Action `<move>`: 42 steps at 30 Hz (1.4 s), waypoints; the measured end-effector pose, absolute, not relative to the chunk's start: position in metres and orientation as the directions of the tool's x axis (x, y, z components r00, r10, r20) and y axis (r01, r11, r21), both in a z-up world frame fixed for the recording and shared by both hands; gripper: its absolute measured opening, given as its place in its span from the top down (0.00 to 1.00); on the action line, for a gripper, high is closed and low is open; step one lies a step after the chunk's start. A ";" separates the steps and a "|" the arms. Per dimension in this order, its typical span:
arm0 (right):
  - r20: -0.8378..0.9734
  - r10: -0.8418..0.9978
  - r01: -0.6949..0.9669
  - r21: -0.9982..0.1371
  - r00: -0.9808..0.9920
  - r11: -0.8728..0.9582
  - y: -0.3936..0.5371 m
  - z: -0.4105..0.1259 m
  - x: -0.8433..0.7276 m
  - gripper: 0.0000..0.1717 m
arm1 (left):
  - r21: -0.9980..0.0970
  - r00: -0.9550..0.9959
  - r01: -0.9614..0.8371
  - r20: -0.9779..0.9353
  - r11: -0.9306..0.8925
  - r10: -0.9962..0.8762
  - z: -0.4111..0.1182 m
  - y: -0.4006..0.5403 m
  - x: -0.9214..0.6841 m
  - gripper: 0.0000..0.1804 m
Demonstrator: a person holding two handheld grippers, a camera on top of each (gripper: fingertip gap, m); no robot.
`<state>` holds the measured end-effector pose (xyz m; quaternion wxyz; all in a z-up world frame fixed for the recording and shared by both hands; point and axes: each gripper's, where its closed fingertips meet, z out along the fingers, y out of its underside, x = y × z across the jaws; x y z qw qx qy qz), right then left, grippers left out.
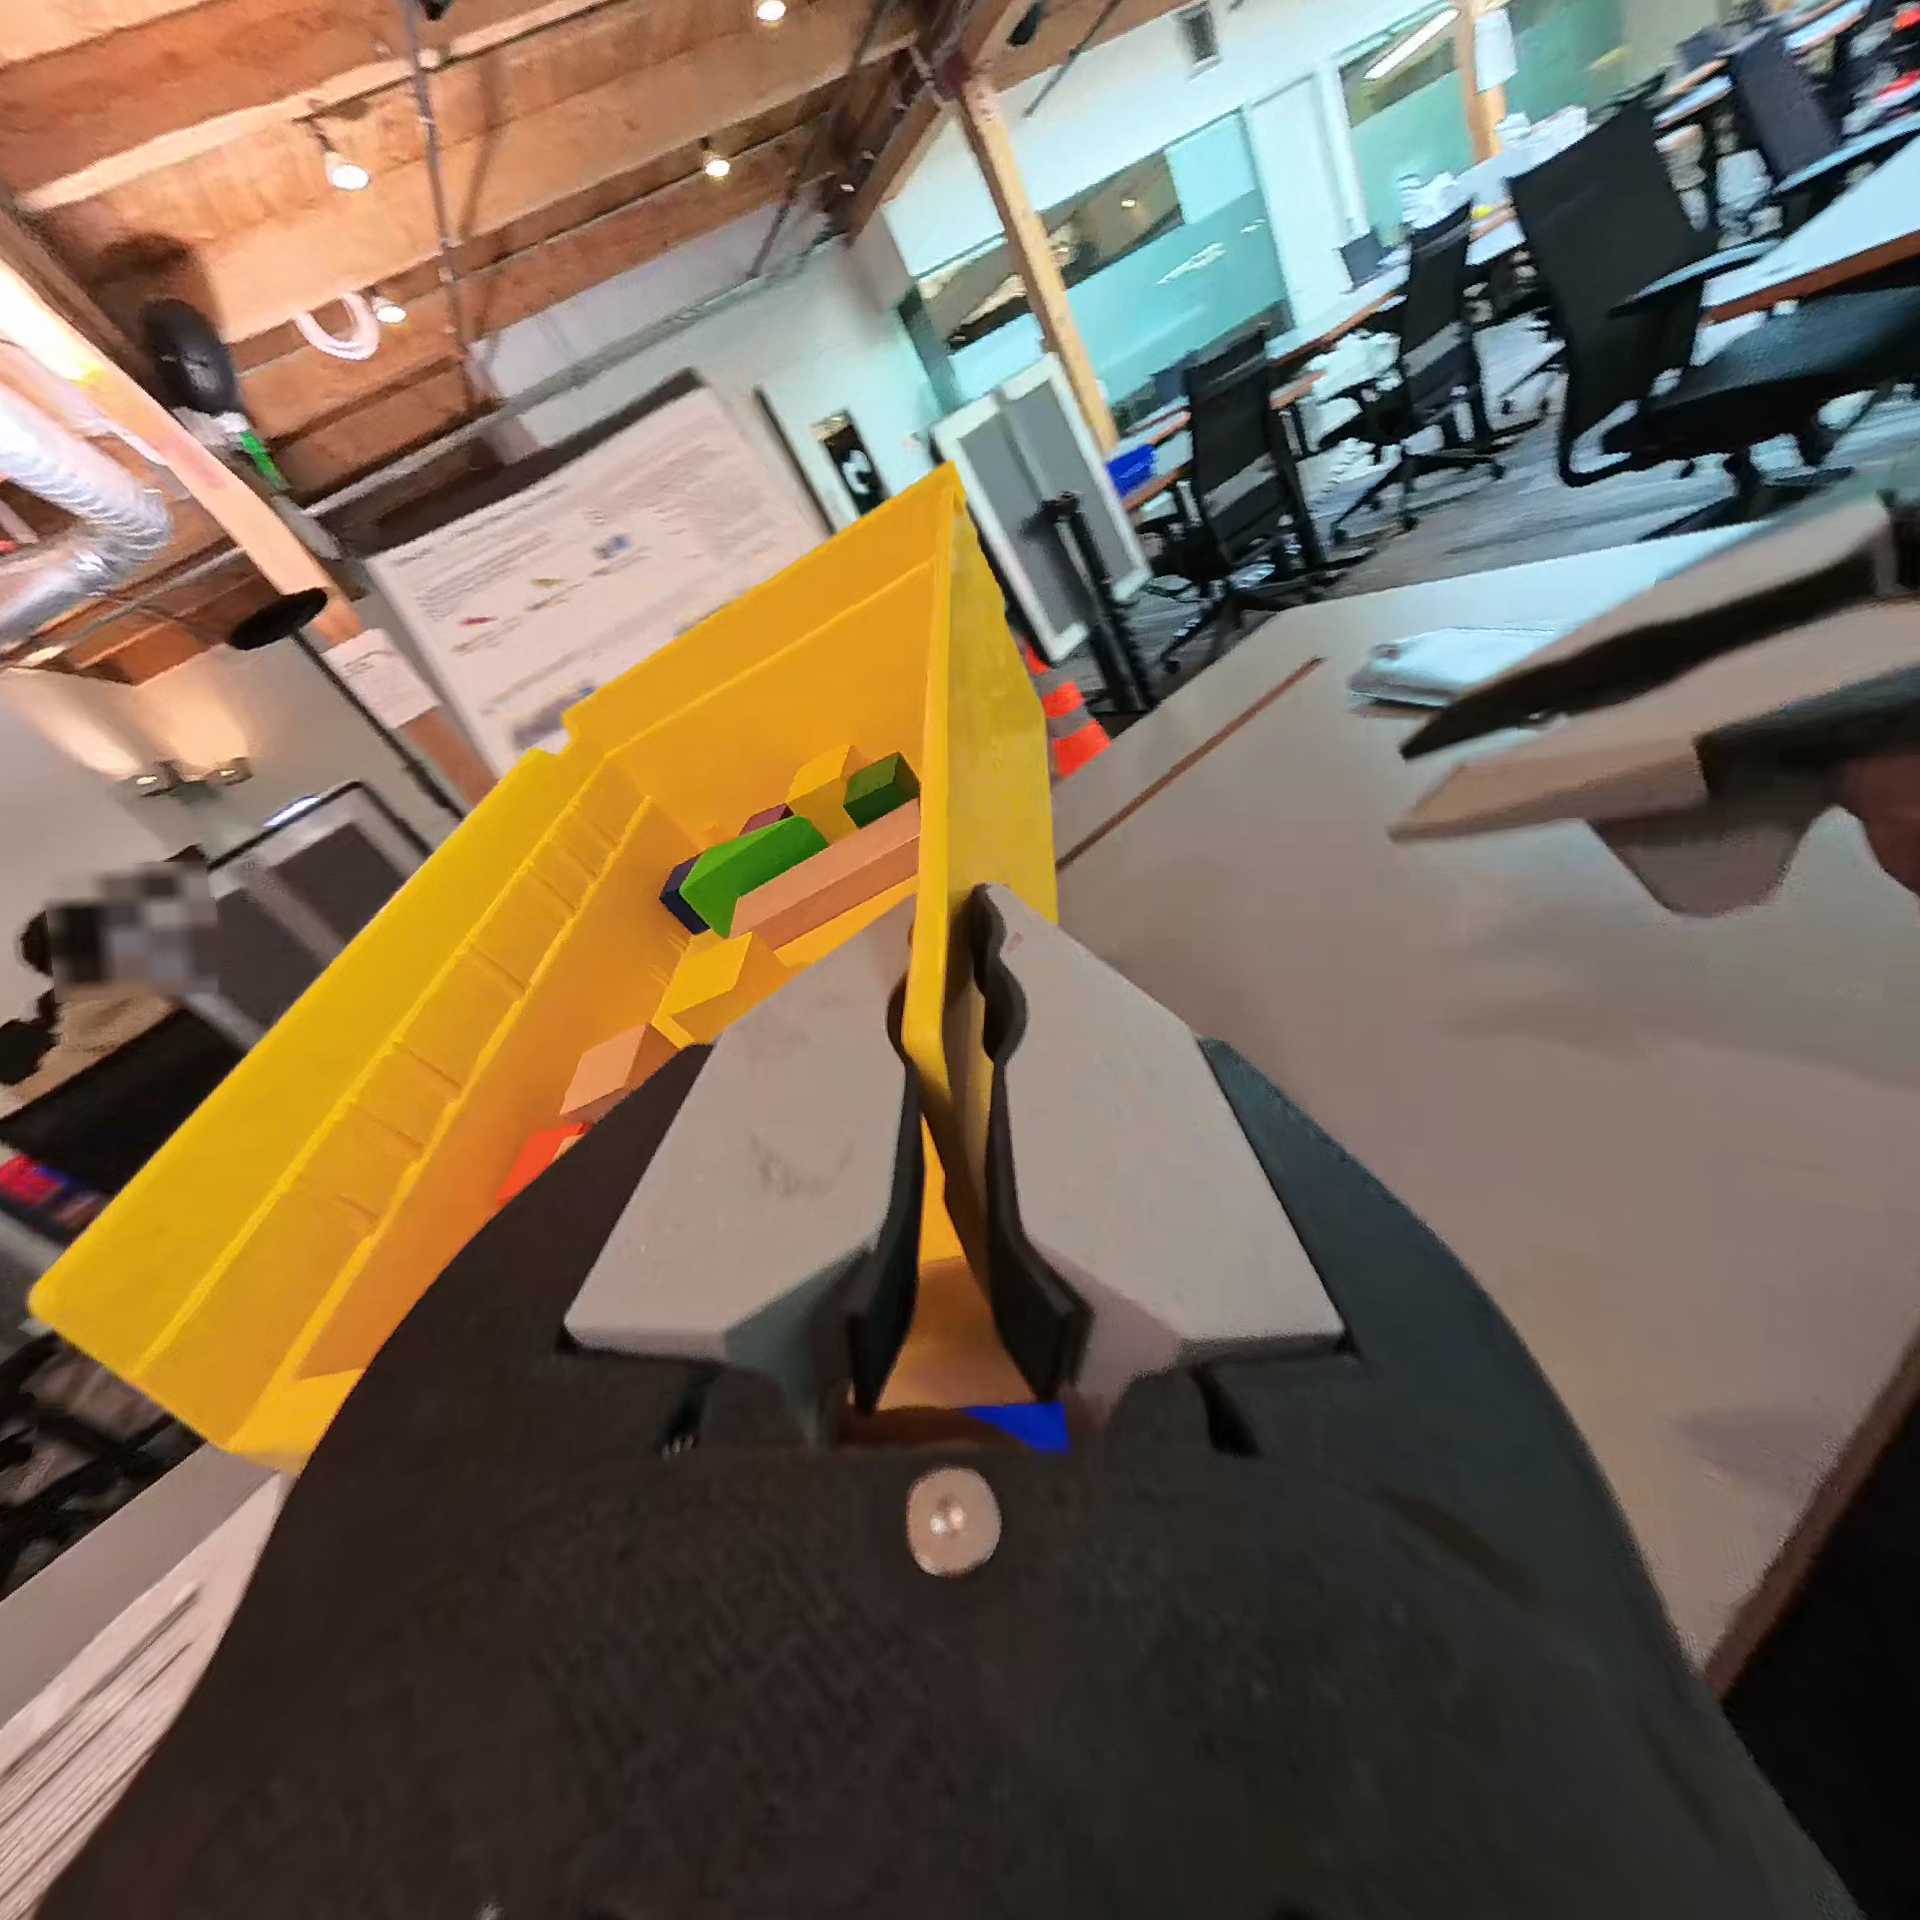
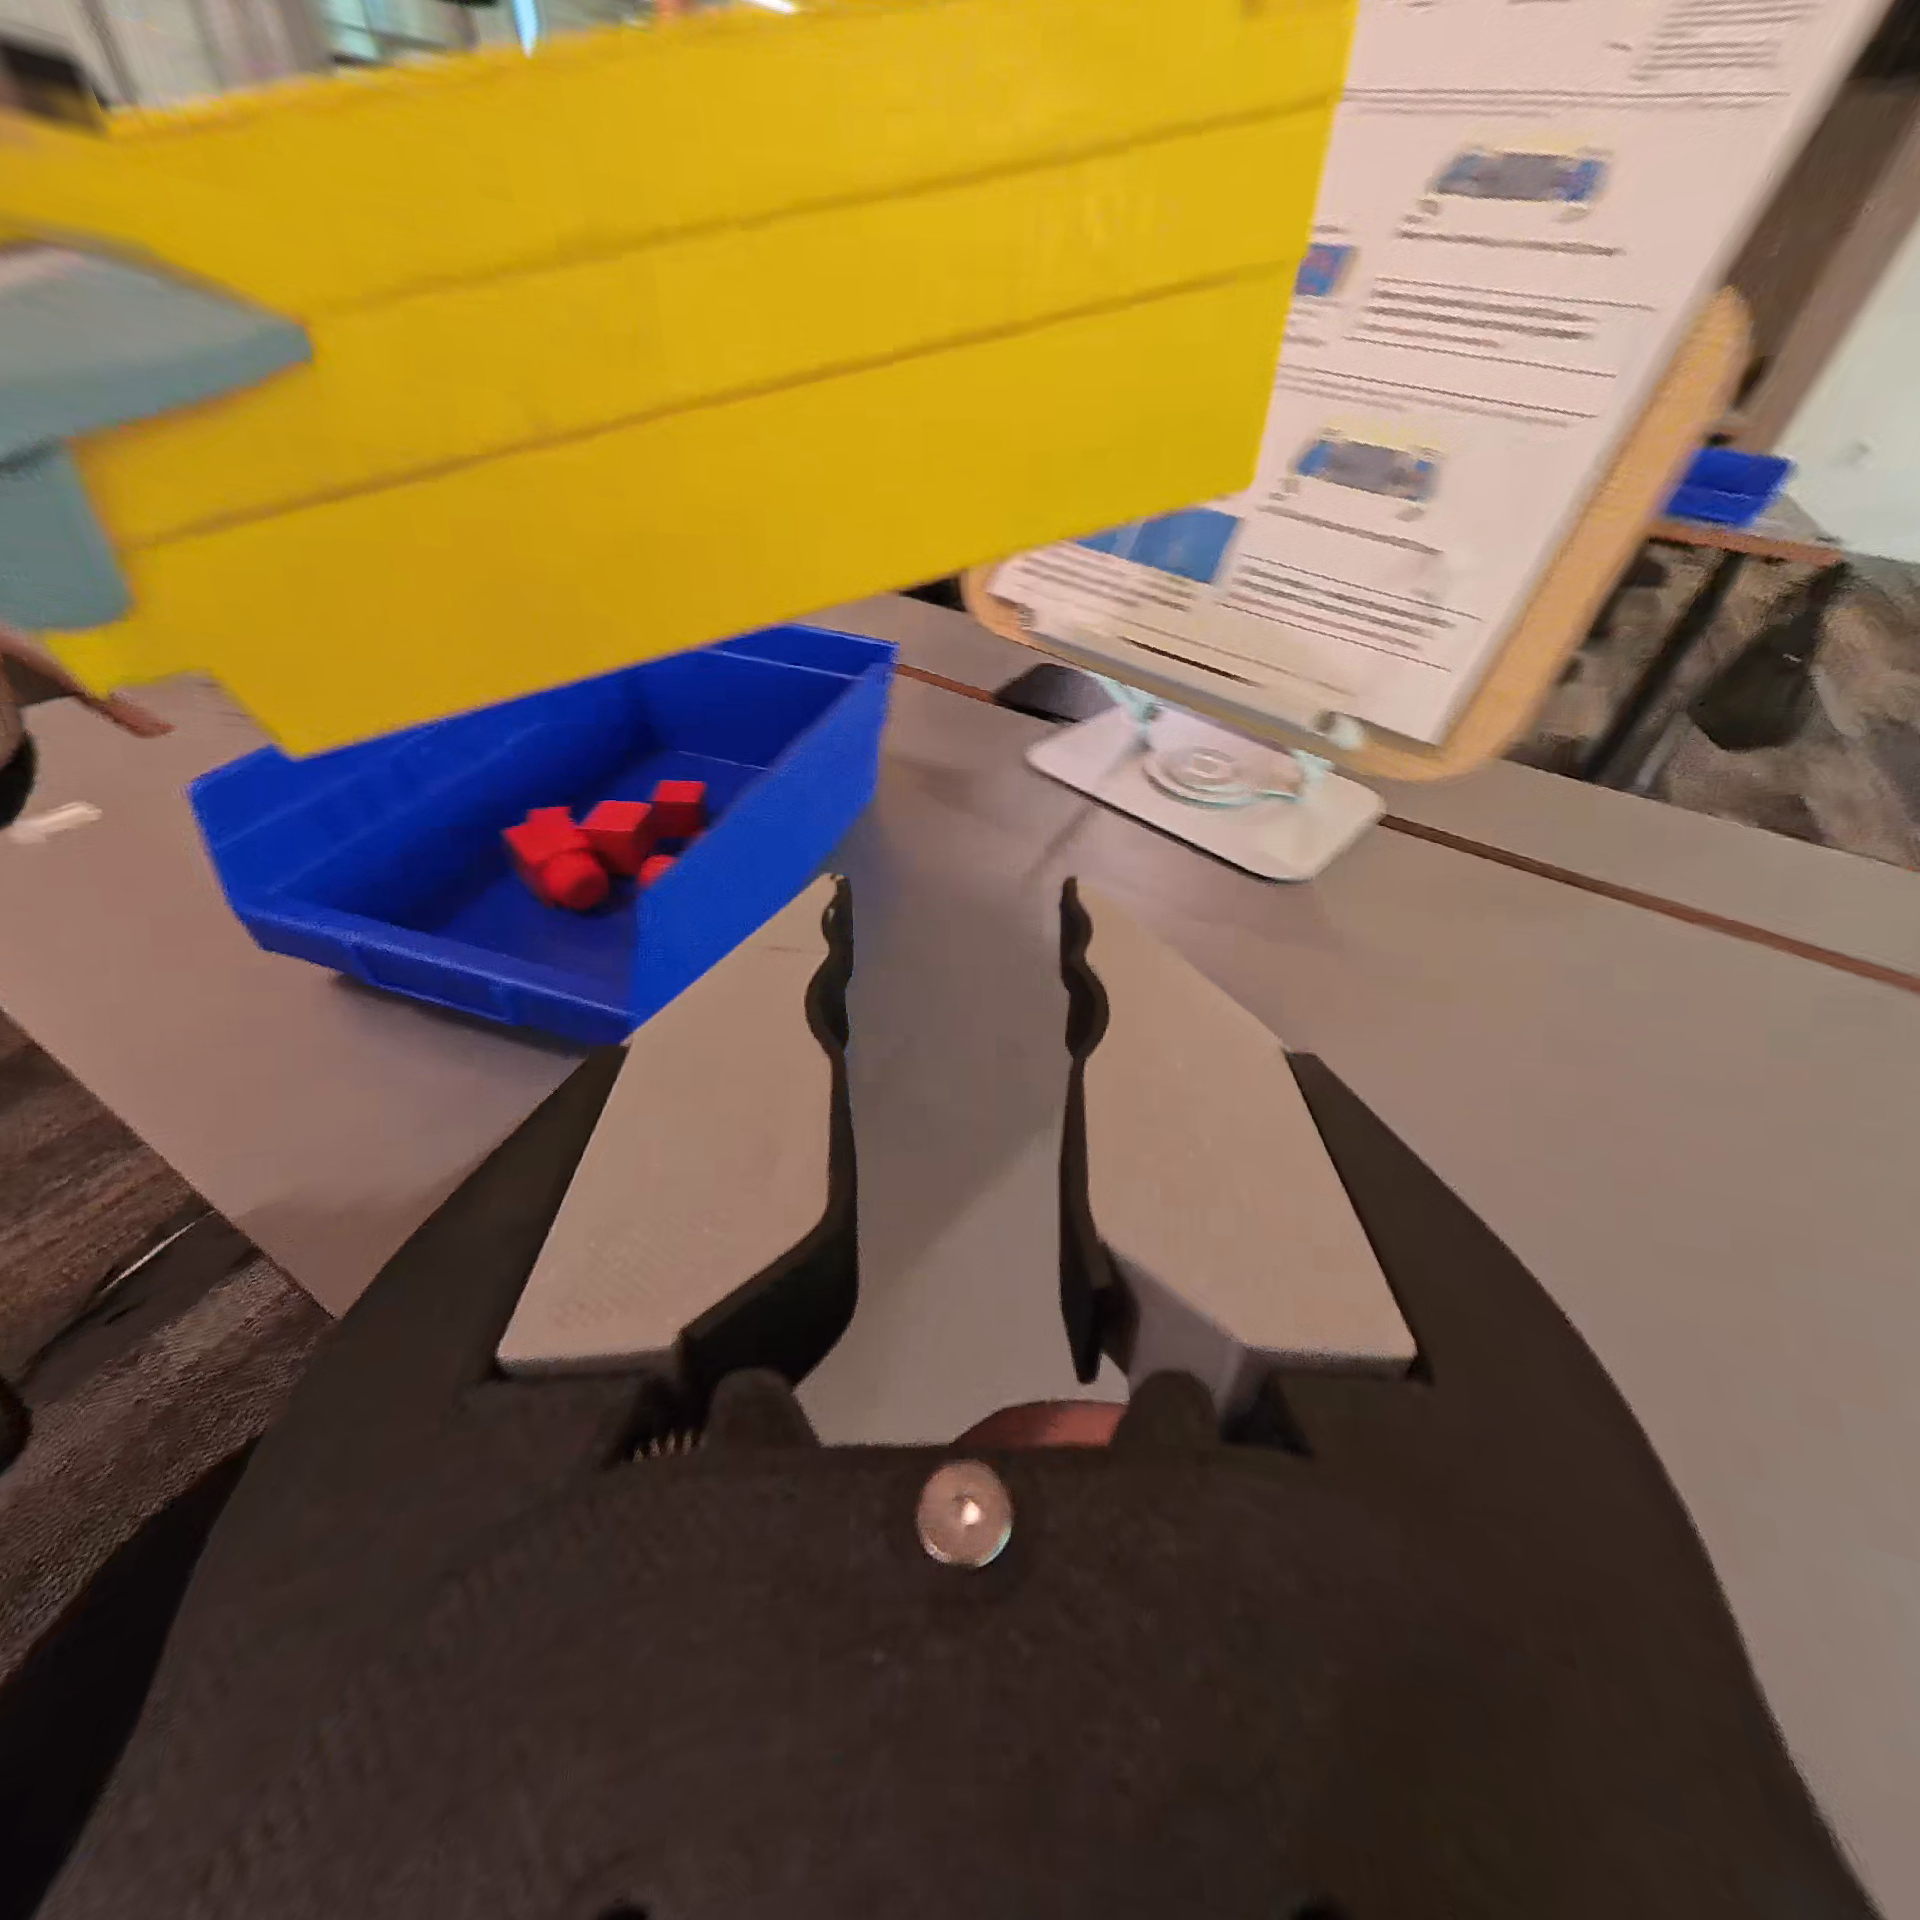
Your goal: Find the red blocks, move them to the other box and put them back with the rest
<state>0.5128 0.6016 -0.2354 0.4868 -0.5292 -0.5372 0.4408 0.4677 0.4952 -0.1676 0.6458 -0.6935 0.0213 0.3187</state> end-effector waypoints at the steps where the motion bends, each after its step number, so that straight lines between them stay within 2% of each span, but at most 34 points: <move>1: 0.050 0.997 0.139 -0.989 0.066 0.040 0.619 -0.233 0.525 0.79 | -0.883 0.812 -0.439 -0.470 -0.167 0.346 -0.174 0.511 0.481 0.99; 6: -0.006 0.987 0.155 -0.987 0.162 -0.031 0.683 -0.233 0.578 0.79 | -0.868 0.858 -0.461 -0.489 -0.184 0.156 -0.218 0.586 0.547 0.98; 11: -0.064 0.979 0.187 -0.977 0.195 -0.102 0.709 -0.254 0.604 0.77 | -0.835 0.866 -0.479 -0.499 -0.272 0.008 -0.294 0.650 0.591 0.98; 13: -0.064 0.977 0.212 -0.971 0.205 -0.108 0.713 -0.266 0.609 0.76 | -0.842 0.888 -0.445 -0.459 -0.305 -0.026 -0.326 0.668 0.599 0.97; 16: -0.076 0.978 0.248 -0.961 0.193 -0.123 0.713 -0.282 0.609 0.75 | -0.851 0.881 -0.455 -0.473 -0.262 0.007 -0.340 0.684 0.604 0.96; 18: -0.071 0.982 0.275 -0.954 0.178 -0.119 0.709 -0.289 0.605 0.74 | -0.850 0.896 -0.431 -0.441 -0.301 -0.038 -0.345 0.685 0.610 0.94; 19: -0.064 0.984 0.286 -0.952 0.164 -0.109 0.705 -0.291 0.603 0.74 | -0.854 0.894 -0.435 -0.448 -0.287 -0.020 -0.338 0.681 0.608 0.93; 23: 0.017 0.994 0.343 -0.939 0.108 -0.022 0.683 -0.301 0.591 0.73 | -0.876 0.915 -0.387 -0.403 -0.288 -0.005 -0.310 0.644 0.597 0.74; 26: 0.045 0.999 0.405 -0.914 0.017 0.035 0.654 -0.318 0.578 0.71 | -0.916 0.959 -0.277 -0.282 -0.290 -0.025 -0.297 0.602 0.582 0.70; 29: 0.083 0.994 0.444 -0.890 -0.077 0.109 0.623 -0.335 0.563 0.70 | -0.926 0.970 -0.206 -0.237 -0.316 0.061 -0.294 0.558 0.535 0.67; 31: 0.174 0.983 0.433 -0.883 -0.060 0.183 0.620 -0.336 0.553 0.69 | -0.905 0.947 -0.192 -0.273 -0.381 0.172 -0.304 0.532 0.488 0.66; 33: 0.246 0.968 0.455 -0.858 -0.044 0.239 0.622 -0.339 0.550 0.75 | -0.866 0.922 -0.153 -0.298 -0.476 0.246 -0.325 0.505 0.446 0.64; 35: 0.283 0.955 0.502 -0.816 -0.085 0.286 0.622 -0.347 0.555 0.73 | -0.831 0.916 -0.099 -0.292 -0.548 0.276 -0.348 0.480 0.416 0.62; 37: 0.355 0.924 0.551 -0.747 -0.140 0.371 0.630 -0.357 0.565 0.79 | -0.798 0.911 -0.042 -0.277 -0.602 0.304 -0.369 0.455 0.390 0.62; 39: 0.349 0.919 0.568 -0.726 -0.182 0.388 0.638 -0.359 0.575 0.80 | -0.755 0.890 -0.019 -0.311 -0.656 0.333 -0.384 0.429 0.365 0.62; 42: 0.323 0.925 0.648 -0.665 -0.200 0.372 0.666 -0.362 0.594 0.80 | -0.730 0.886 0.013 -0.309 -0.683 0.347 -0.395 0.400 0.347 0.47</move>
